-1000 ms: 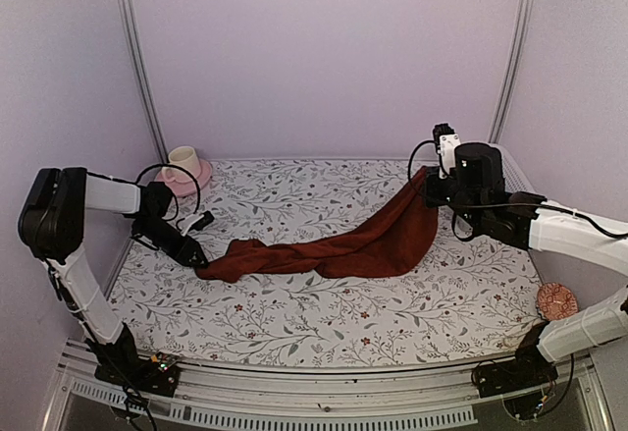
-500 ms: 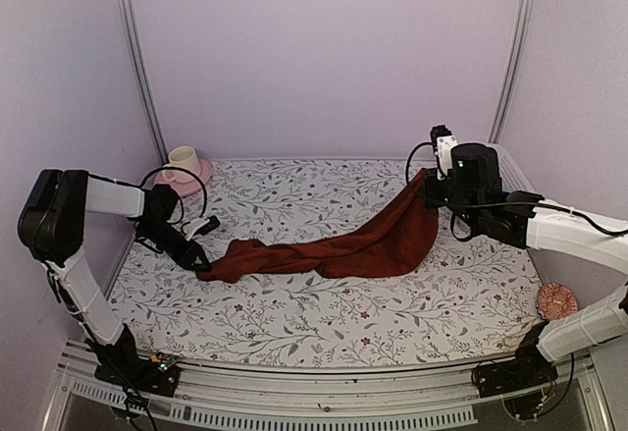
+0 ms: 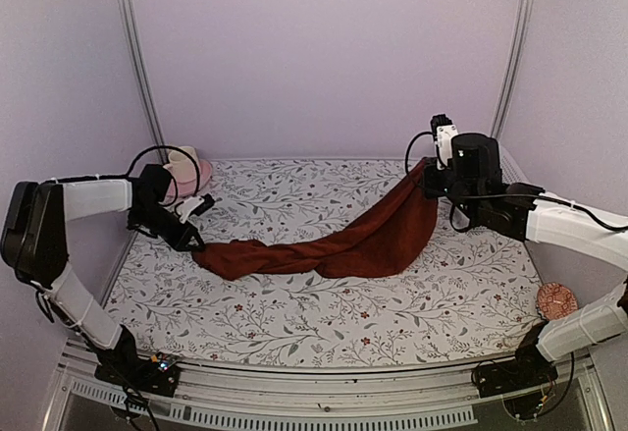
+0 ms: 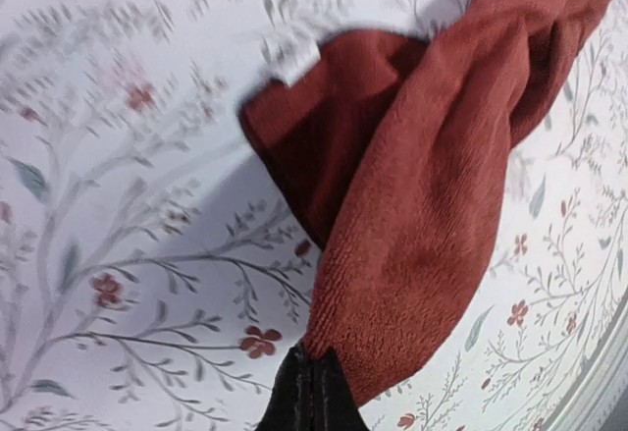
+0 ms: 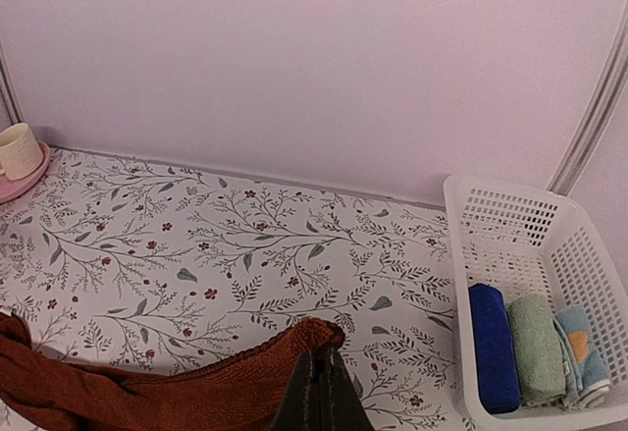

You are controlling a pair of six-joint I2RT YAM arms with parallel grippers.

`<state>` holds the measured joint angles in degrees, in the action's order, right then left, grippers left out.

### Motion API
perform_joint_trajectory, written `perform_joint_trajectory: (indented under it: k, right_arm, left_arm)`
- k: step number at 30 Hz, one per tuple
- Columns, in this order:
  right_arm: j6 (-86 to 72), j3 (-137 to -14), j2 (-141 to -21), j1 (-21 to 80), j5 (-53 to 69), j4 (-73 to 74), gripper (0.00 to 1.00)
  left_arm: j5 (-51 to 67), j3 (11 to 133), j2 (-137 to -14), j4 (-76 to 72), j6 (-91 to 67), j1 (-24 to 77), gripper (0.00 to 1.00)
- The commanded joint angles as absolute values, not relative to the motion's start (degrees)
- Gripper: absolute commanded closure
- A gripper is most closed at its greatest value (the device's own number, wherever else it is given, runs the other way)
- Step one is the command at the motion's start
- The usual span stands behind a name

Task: Roll the towels
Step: Flatten out the towel at the center of the board.

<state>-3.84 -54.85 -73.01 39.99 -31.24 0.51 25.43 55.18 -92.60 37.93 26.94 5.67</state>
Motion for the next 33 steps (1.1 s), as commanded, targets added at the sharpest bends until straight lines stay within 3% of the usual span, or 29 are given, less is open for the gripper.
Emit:
perform_joint_trajectory:
  k: [1,9,13,19,26,27,29,33]
  right_arm:
    - [-2.8,-58.4,-74.9,39.6,-32.0,-0.1,0.98]
    - [1.7,-64.6,-77.5,37.2,-26.8,-5.1,0.98]
    - [3.3,-65.1,-73.7,36.8,-23.3,-6.1,0.98]
    - [3.4,-55.9,-63.6,36.6,-19.1,-7.5,0.98]
    - [-2.6,-47.7,-59.1,36.6,-10.4,6.5,0.98]
    - [-3.5,-46.4,-58.7,36.6,-9.4,7.7,0.98]
    - [-5.8,-44.0,-58.1,36.6,-8.8,9.3,0.98]
    - [-9.4,-41.9,-57.8,36.6,-11.2,10.5,0.98]
  left_arm:
    - [23.2,60.2,-85.8,30.5,23.9,6.7,1.0]
    - [6.2,64.2,-80.9,14.0,25.7,7.1,1.0]
    - [3.2,63.7,-75.5,7.7,27.3,6.7,1.0]
    - [13.5,53.7,-67.1,7.4,34.0,6.8,1.0]
    - [28.0,40.8,-62.9,29.9,52.3,7.1,1.0]
    - [29.5,39.4,-62.3,33.5,55.1,7.1,0.93]
    - [31.7,37.5,-60.7,39.2,61.2,7.0,0.67]
    - [34.8,37.4,-57.9,45.4,65.9,7.0,0.34]
